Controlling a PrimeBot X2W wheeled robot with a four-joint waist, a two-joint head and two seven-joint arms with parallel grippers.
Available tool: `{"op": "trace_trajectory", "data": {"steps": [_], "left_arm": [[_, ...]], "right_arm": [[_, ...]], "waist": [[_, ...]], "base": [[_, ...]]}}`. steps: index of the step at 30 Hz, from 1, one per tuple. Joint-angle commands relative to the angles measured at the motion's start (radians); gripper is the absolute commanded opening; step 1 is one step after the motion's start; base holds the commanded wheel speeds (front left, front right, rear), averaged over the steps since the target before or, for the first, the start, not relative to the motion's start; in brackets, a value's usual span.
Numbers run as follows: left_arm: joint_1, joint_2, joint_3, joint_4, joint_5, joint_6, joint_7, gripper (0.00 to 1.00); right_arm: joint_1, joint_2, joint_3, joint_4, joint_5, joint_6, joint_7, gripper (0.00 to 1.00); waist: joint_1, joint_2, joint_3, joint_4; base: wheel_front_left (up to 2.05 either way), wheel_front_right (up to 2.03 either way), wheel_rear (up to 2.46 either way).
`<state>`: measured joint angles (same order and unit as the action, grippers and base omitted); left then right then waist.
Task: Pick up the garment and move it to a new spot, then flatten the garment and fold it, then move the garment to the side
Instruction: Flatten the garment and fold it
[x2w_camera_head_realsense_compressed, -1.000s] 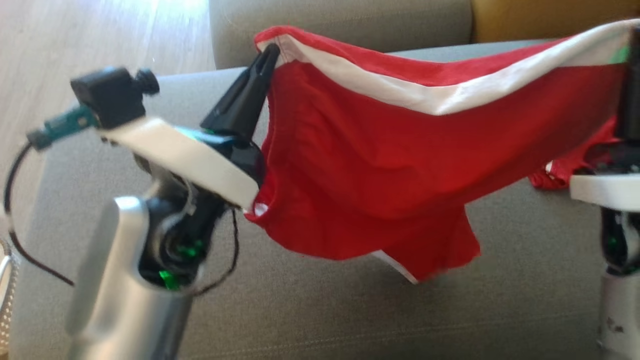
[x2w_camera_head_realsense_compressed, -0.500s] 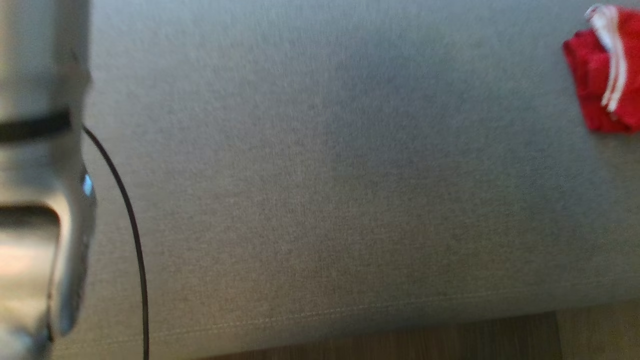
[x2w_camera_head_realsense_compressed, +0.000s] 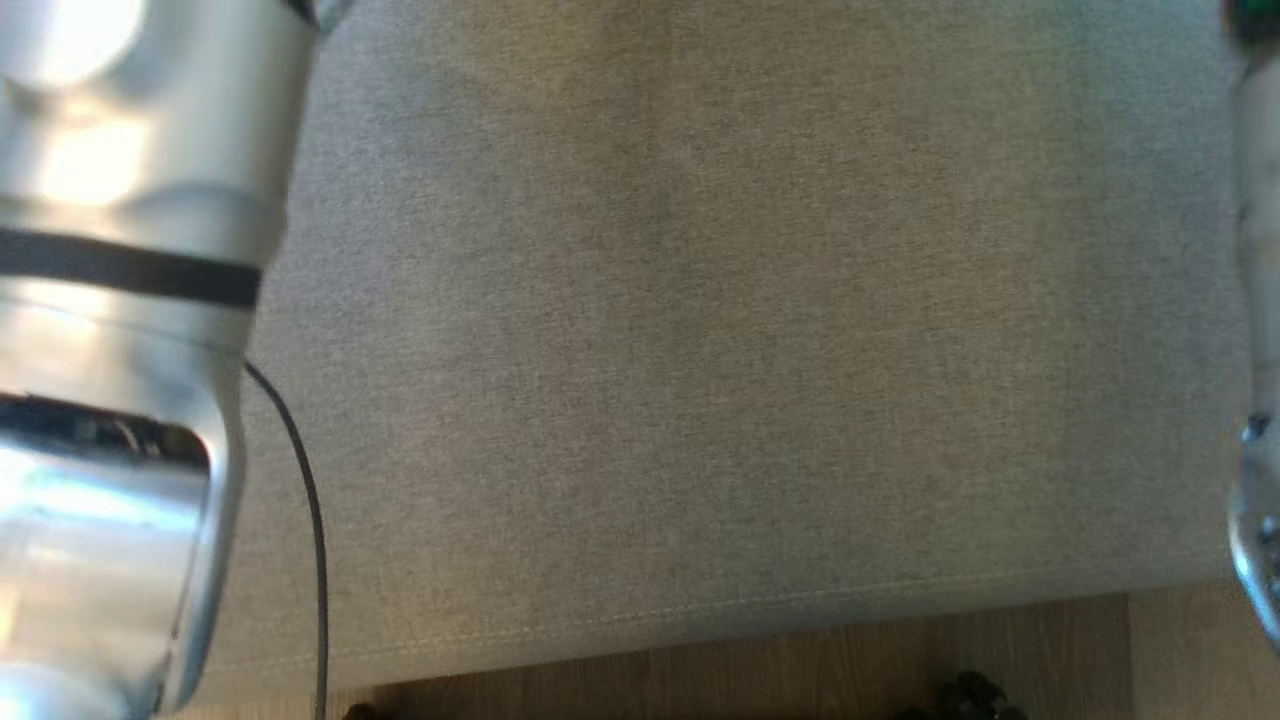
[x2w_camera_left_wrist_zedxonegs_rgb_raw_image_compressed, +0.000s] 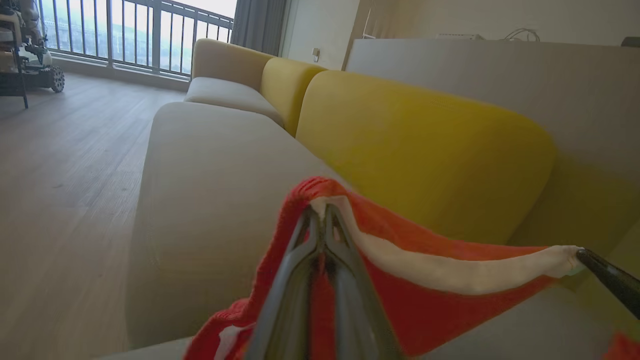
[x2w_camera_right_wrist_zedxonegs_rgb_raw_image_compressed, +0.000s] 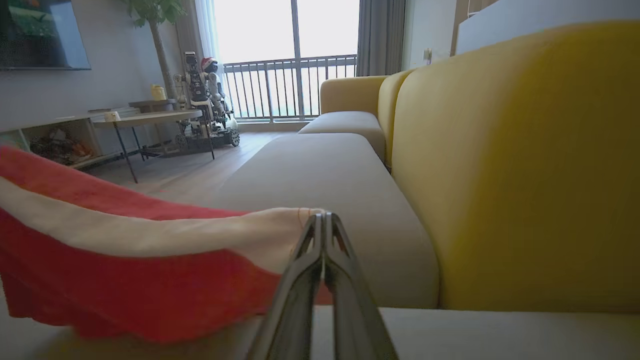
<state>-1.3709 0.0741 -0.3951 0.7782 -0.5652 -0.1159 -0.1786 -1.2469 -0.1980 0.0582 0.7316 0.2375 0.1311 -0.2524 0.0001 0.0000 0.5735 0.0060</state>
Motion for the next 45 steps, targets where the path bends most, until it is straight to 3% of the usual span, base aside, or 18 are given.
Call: {"op": "trace_trajectory", "data": {"steps": [1, 8, 15, 24, 31, 43, 45], "left_arm": [[0.012, 0.036, -0.01, 0.001, -0.004, -0.007, -0.02, 0.0], [0.192, 0.063, -0.131, 0.06, -0.025, -0.014, -0.038, 0.0], [0.442, 0.129, -0.351, -0.022, -0.156, -0.015, -0.021, 0.0], [0.596, 0.196, -0.474, -0.038, -0.198, -0.015, -0.051, 0.0], [0.678, 0.217, -0.574, -0.052, -0.204, -0.015, -0.045, 0.0], [0.759, 0.238, -0.631, -0.049, -0.221, -0.015, -0.049, 0.0], [0.781, 0.246, -0.644, -0.053, -0.221, -0.015, -0.05, 0.0]], "right_arm": [[0.026, 0.017, 0.009, -0.041, 0.0, 0.0, -0.009, 0.0], [0.19, -0.008, 0.074, -0.006, 0.011, 0.0, -0.009, 0.0], [0.328, -0.073, 0.241, 0.105, 0.068, 0.0, -0.009, 0.0], [0.418, -0.126, 0.452, 0.181, 0.186, 0.0, 0.088, 0.0], [0.475, -0.189, 0.63, 0.137, 0.335, 0.0, 0.246, 0.0], [0.526, -0.378, 0.857, 0.022, 0.51, 0.0, 0.443, 0.0], [0.538, -0.433, 0.918, -0.049, 0.589, 0.0, 0.524, 0.0]], "waist": [[-0.0001, 0.0, -0.001, 0.015], [-0.0001, 0.0, -0.069, 0.038], [-0.0001, 0.0, -0.214, 0.053], [-0.0001, 0.0, -0.353, 0.05], [-0.0001, 0.0, -0.421, 0.054], [-0.0001, 0.0, -0.505, 0.069], [-0.0001, 0.0, -0.521, 0.071]], "base": [[0.0, 0.0, 0.0], [0.0, 0.0, 0.0], [0.0, 0.0, 0.0], [0.0, 0.0, 0.0], [0.0, 0.0, 0.0], [0.0, 0.0, 0.0], [0.0, 0.0, 0.0]]}}
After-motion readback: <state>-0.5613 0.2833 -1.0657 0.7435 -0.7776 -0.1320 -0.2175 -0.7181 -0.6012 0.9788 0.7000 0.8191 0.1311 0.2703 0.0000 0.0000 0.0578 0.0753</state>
